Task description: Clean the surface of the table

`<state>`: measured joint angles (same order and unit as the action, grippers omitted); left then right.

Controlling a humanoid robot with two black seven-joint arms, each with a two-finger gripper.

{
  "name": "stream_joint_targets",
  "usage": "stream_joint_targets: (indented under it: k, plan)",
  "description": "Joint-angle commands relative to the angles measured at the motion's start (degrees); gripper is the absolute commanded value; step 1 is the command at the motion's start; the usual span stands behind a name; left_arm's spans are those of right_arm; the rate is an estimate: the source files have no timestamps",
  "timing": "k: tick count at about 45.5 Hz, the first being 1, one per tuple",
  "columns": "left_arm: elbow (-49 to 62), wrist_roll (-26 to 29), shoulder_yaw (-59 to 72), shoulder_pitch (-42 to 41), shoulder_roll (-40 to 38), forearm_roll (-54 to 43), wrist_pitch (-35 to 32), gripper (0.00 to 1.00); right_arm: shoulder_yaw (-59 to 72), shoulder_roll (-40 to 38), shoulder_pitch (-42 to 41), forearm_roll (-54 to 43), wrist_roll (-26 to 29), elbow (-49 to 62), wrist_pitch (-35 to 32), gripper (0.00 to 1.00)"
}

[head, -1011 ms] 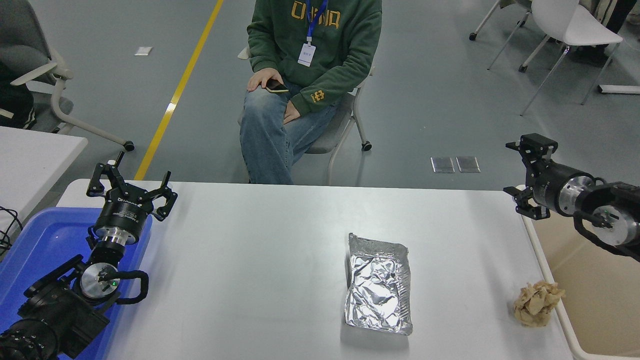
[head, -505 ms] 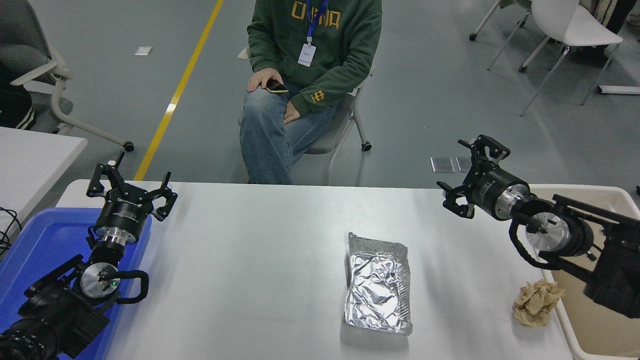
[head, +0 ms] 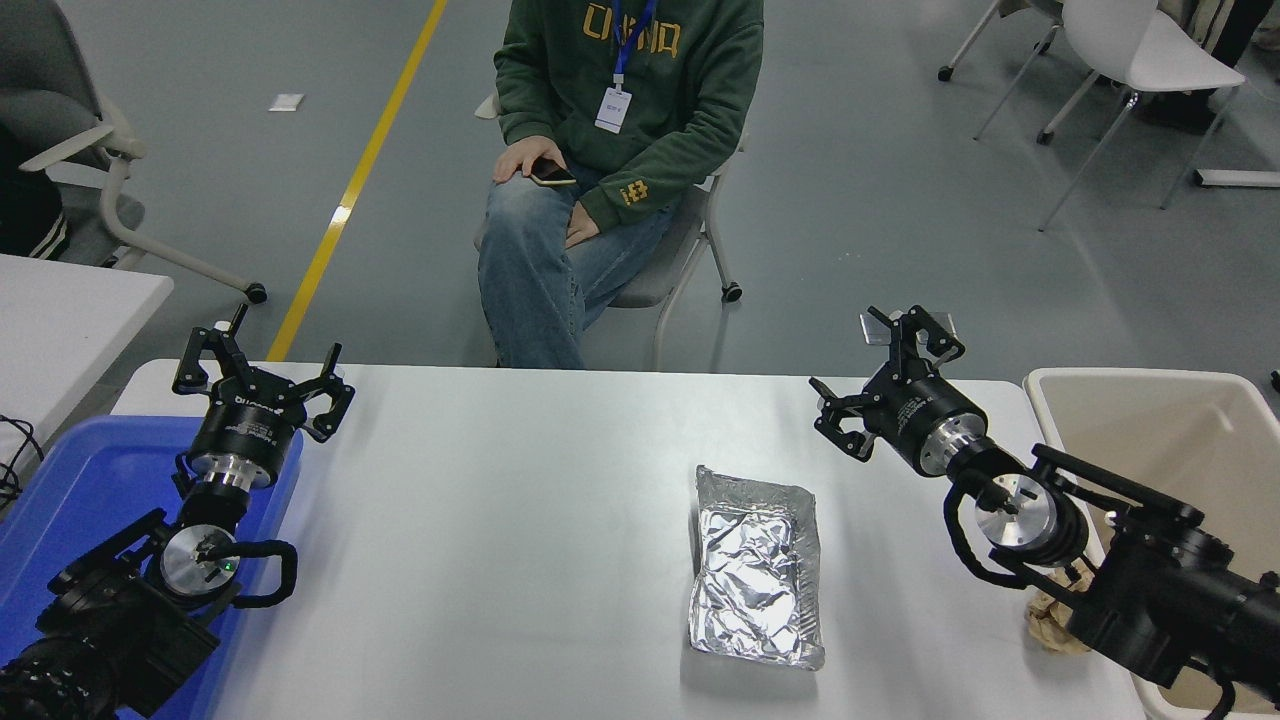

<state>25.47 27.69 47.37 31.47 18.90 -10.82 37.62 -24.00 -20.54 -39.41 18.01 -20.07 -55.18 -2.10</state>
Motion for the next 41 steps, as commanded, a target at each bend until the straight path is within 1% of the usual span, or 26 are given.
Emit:
stream_joint_targets:
  k: [1, 17, 29, 34, 41]
  plan:
    - [0.0, 0.0, 0.0, 0.0, 0.0, 0.0, 0.0, 1.0, -1.2, 1.7, 1.6, -1.2, -0.2, 3.2, -3.3, 1.0]
    - [-0.1, 0.0, 0.0, 0.0, 0.0, 0.0, 0.0, 1.0, -1.4, 1.9, 1.8, -1.2, -0.2, 3.1, -3.4, 1.0]
    - [0.0, 0.0, 0.0, 0.0, 0.0, 0.0, 0.0, 1.0, -1.2, 0.7, 1.8, -1.8, -0.2, 3.1, -3.4, 1.0]
    - [0.0, 0.0, 0.0, 0.0, 0.0, 0.0, 0.0, 1.0, -1.0, -1.0, 1.5, -4.8, -0.2, 2.4, -3.4, 1.0]
    - [0.0, 0.0, 0.0, 0.0, 0.0, 0.0, 0.0, 1.0, -0.5, -2.7, 0.7, -12.4, -0.1, 2.0, -3.1, 1.0]
